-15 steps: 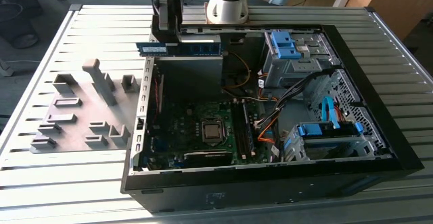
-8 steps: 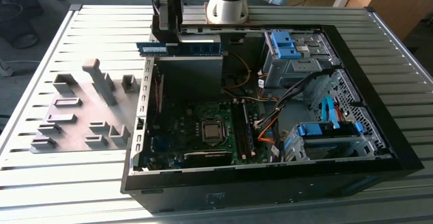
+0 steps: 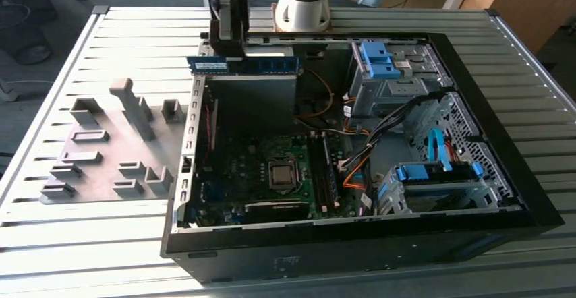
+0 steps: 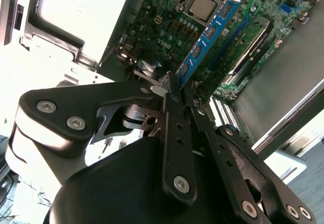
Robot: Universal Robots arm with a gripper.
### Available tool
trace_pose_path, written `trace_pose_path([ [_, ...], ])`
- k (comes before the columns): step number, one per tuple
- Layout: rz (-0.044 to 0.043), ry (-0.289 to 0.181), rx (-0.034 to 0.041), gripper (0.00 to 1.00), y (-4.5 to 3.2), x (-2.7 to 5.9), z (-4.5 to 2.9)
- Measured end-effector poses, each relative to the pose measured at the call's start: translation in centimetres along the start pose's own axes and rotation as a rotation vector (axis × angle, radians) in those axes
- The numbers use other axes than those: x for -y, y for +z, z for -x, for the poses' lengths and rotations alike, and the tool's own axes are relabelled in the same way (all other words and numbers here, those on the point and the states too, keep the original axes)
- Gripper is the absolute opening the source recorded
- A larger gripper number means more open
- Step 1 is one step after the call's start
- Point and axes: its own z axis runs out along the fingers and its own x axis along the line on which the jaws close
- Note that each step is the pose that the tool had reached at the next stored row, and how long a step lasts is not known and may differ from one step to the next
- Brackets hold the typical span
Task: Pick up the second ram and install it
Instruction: 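Pick up the second ram and move it above second insertion slot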
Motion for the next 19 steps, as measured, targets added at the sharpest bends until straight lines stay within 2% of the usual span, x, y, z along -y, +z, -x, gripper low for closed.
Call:
trace_pose_path([
  [12,0.0000,0.000,0.0000,0.14,-0.03,2.46,0.09],
  [16,0.0000,0.000,0.0000,0.14,-0.04,3.69,0.13],
  [19,0.0000,0.000,0.0000,0.14,-0.05,4.98,0.18],
])
